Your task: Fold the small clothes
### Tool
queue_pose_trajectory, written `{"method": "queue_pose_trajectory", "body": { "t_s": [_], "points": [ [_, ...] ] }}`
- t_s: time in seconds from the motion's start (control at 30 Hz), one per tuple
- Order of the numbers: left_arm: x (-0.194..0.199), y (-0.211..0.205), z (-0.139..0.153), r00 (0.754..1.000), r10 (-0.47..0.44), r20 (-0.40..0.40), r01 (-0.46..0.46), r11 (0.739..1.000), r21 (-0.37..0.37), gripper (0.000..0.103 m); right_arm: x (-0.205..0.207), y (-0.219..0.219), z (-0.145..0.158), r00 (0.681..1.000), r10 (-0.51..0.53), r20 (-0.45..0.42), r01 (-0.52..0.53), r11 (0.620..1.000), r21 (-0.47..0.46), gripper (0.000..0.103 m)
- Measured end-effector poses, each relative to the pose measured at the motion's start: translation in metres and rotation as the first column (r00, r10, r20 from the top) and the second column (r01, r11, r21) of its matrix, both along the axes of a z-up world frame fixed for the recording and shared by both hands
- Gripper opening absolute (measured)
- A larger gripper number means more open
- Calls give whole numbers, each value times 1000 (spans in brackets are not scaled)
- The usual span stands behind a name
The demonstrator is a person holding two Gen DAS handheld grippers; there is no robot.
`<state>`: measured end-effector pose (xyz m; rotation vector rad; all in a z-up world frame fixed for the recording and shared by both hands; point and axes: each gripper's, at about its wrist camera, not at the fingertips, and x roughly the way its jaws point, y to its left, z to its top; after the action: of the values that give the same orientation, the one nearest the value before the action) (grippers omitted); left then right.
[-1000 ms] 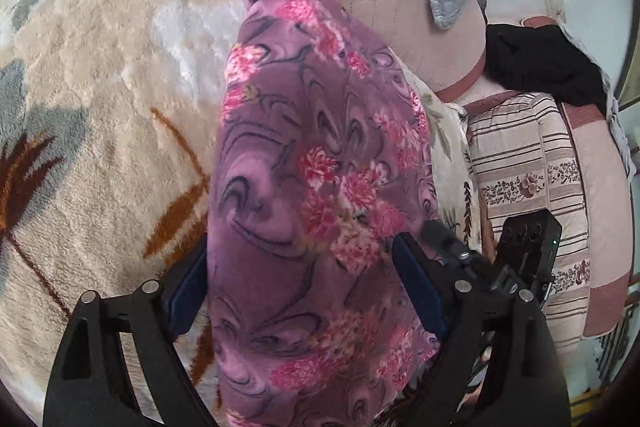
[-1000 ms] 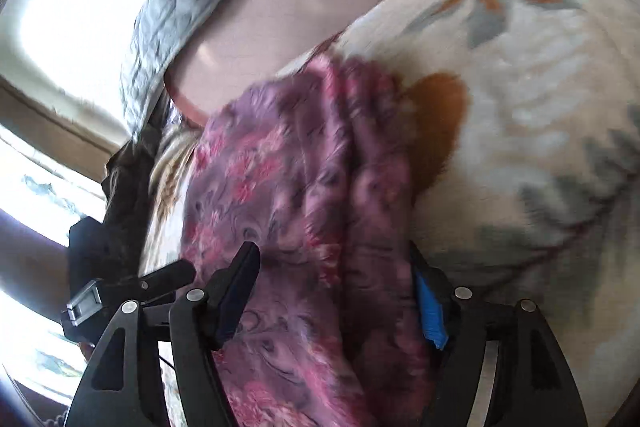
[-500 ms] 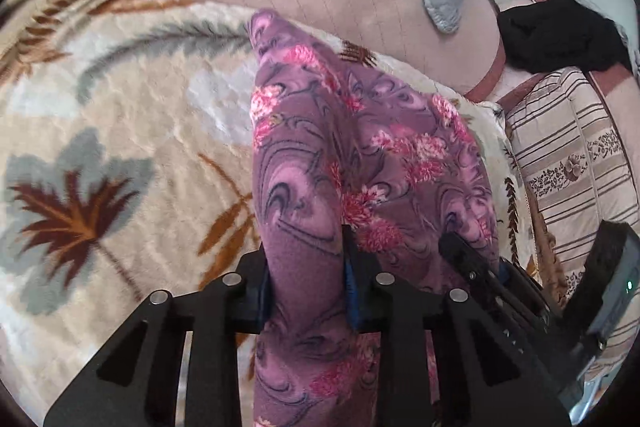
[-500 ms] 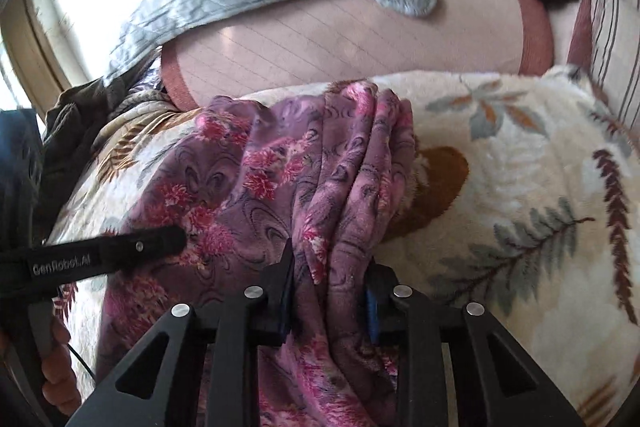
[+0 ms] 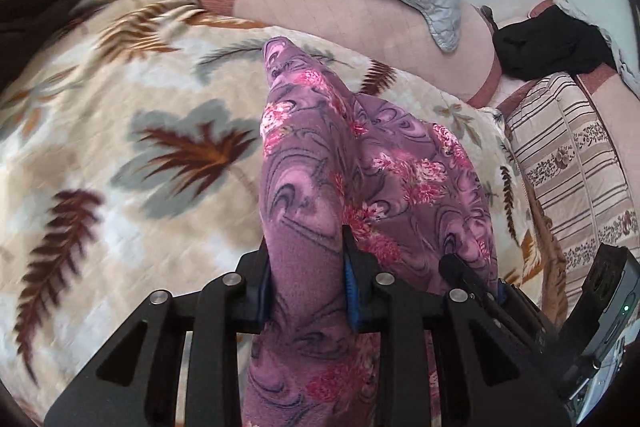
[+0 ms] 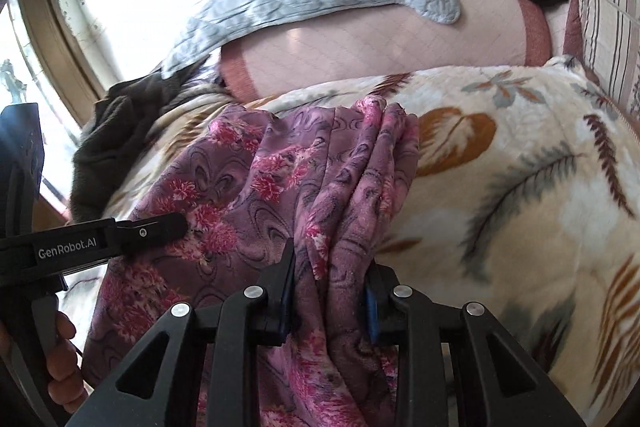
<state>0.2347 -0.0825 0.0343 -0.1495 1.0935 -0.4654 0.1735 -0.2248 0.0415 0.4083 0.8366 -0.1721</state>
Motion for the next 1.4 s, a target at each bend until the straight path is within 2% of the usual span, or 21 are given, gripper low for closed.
{"method": "queue_pose_trajectory", "body": {
  "t_s": [0.1, 0.23, 0.3, 0.37, 0.4, 0.43, 0.47, 0.57, 0.67, 0.77, 0.8, 0.83, 0.87, 0.97, 1.03, 1.07, 1.1, 1.17, 1.2, 1.33, 1.4],
  "points": [
    [-19, 31, 1, 1000, 26, -3, -26, 1000, 8, 26, -13, 26, 1, 999, 31, 10, -32, 999, 28, 27],
    [-53, 72, -8, 998, 57, -1, -57, 998, 29, 27, -40, 53, -11, 997, 61, 46, -67, 988, 141, 28],
    [-70, 90, -26, 998, 67, -23, -66, 997, 38, 30, -52, 65, -36, 997, 74, 11, -75, 974, 213, 29],
    [-78, 106, -62, 991, 82, -105, -73, 994, 87, 31, -58, 74, -65, 992, 93, -81, -72, 970, 233, 33],
    [-80, 112, -73, 988, 86, -130, -74, 993, 91, 41, -64, 76, -76, 992, 89, -91, -65, 969, 237, 43],
    [-81, 121, -77, 987, 89, -132, -82, 995, 54, 44, -70, 73, -77, 994, 79, -72, -58, 964, 259, 44],
    [-82, 132, -76, 986, 91, -138, -92, 996, -3, 44, -73, 69, -75, 995, 68, -73, -45, 958, 284, 44],
    [-78, 142, -60, 987, 95, -131, -101, 994, -39, 43, -77, 45, -62, 999, -19, -39, 31, 942, 334, 49],
    [-61, 133, -39, 994, 87, -65, -90, 995, -51, 43, -62, 23, -51, 993, -119, 21, 101, 915, 390, 49],
    [-42, 116, -35, 995, 79, -56, -83, 995, -58, 44, -30, 22, -62, 993, -117, -16, 113, 906, 408, 49],
    [-34, 110, -36, 995, 76, -60, -79, 995, -53, 44, -23, 24, -67, 993, -114, -31, 117, 907, 404, 45],
    [-27, 104, -37, 995, 70, -65, -73, 996, -48, 44, -12, 26, -72, 994, -94, -50, 106, 906, 410, 15],
    [-21, 103, -40, 996, 68, -66, -71, 996, -47, 44, -6, 30, -73, 995, -80, -55, 96, 910, 404, 9],
    [-7, 93, -50, 997, 67, -35, -67, 998, -12, 55, -3, 31, -68, 995, -102, -4, 98, 938, 333, 8],
    [-3, 92, -66, 997, 75, -25, -74, 995, 65, 60, -2, 27, -89, 990, -117, -75, 134, 941, 309, 8],
    [3, 90, -80, 996, 65, -58, -60, 994, 86, 62, -3, 23, -100, 990, -111, -91, 135, 932, 337, 8],
    [10, 92, -92, 994, 51, -101, -45, 997, 61, 67, -7, 15, -104, 991, -116, -68, 133, 905, 403, 8],
    [14, 101, -89, 992, 57, -116, -56, 998, 11, 66, -14, 9, -98, 990, -124, -63, 139, 889, 435, 11],
    [14, 103, -82, 993, 49, -112, -47, 999, 22, 66, -20, 7, -91, 992, -116, -47, 125, 885, 448, 18],
    [-12, 108, -58, 1000, -17, -25, 17, 1000, 4, 64, -46, 22, -61, 992, 11, 127, -72, 870, 488, 18],
    [-31, 108, -63, 999, -33, -16, 33, 999, -18, 65, -51, 35, -66, 989, 71, 129, -125, 873, 471, 18]
  ]
}}
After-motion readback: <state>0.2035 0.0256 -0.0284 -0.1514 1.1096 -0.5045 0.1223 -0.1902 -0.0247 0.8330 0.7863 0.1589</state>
